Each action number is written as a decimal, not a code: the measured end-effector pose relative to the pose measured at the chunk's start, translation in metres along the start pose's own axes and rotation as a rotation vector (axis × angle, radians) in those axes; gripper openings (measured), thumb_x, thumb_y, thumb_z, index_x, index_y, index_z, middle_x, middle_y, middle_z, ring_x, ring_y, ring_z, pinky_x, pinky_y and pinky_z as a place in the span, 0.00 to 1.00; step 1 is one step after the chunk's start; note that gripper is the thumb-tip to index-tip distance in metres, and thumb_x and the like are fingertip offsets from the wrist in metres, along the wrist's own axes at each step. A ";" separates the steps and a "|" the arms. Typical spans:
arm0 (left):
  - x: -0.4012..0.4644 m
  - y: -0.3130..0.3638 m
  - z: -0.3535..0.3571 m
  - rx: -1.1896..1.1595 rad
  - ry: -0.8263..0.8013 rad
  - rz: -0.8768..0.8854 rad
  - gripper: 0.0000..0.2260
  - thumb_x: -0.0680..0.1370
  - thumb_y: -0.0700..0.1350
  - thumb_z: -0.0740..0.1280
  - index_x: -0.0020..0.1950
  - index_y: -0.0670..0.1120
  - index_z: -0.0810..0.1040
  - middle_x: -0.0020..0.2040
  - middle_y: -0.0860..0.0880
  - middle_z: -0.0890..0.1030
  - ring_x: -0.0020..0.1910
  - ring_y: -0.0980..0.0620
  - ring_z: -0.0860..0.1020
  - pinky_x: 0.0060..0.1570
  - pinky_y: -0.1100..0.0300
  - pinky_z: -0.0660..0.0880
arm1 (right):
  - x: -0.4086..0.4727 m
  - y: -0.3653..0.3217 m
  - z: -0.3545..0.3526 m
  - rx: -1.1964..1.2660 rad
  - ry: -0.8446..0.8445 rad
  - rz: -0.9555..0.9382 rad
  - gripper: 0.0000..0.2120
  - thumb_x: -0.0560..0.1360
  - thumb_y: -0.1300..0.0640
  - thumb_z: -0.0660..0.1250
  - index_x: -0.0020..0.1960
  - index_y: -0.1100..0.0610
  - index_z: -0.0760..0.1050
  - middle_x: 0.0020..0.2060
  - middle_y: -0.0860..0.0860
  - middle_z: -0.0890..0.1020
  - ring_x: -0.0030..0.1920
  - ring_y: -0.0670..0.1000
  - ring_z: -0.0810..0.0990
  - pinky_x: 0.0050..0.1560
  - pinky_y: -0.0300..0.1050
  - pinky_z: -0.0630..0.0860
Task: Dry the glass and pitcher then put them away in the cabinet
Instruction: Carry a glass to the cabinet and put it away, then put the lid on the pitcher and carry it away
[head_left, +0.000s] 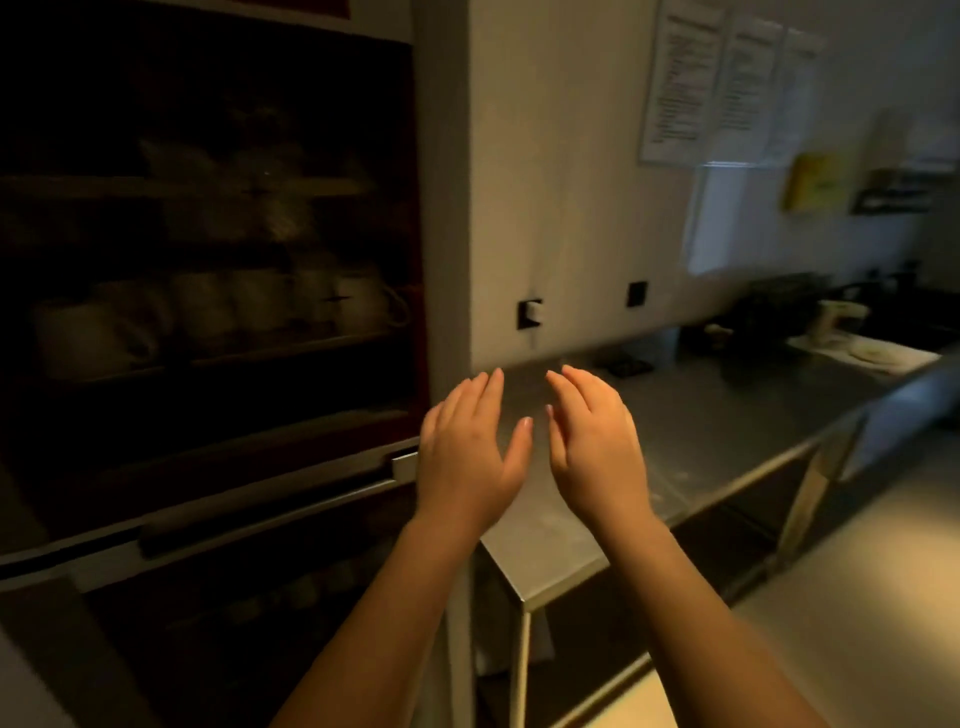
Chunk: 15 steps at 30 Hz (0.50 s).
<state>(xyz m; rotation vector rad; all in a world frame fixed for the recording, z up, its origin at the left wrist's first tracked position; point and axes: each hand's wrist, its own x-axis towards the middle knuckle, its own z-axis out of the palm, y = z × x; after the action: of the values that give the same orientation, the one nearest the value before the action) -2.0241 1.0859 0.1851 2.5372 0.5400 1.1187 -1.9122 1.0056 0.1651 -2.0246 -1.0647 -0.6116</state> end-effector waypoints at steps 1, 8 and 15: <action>0.001 0.006 0.017 -0.005 -0.029 0.015 0.30 0.76 0.56 0.53 0.75 0.43 0.63 0.75 0.46 0.66 0.75 0.47 0.62 0.72 0.53 0.54 | -0.005 0.015 -0.006 -0.025 0.000 0.048 0.19 0.80 0.55 0.59 0.71 0.56 0.68 0.69 0.53 0.71 0.71 0.52 0.66 0.72 0.54 0.63; 0.001 0.062 0.150 -0.049 -0.195 0.138 0.27 0.80 0.57 0.58 0.76 0.48 0.62 0.74 0.50 0.66 0.75 0.51 0.61 0.71 0.54 0.57 | -0.052 0.138 -0.062 -0.253 0.032 0.289 0.18 0.80 0.56 0.60 0.69 0.56 0.70 0.68 0.53 0.73 0.70 0.53 0.68 0.70 0.51 0.62; 0.002 0.132 0.262 -0.128 -0.279 0.223 0.26 0.79 0.55 0.61 0.74 0.47 0.66 0.72 0.47 0.71 0.73 0.48 0.66 0.69 0.49 0.62 | -0.086 0.250 -0.116 -0.344 0.023 0.511 0.18 0.80 0.57 0.59 0.69 0.57 0.70 0.68 0.53 0.73 0.69 0.54 0.68 0.70 0.51 0.64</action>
<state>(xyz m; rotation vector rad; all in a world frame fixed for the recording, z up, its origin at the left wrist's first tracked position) -1.7982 0.9357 0.0741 2.6249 0.1138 0.8152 -1.7555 0.7802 0.0754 -2.4554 -0.4081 -0.5673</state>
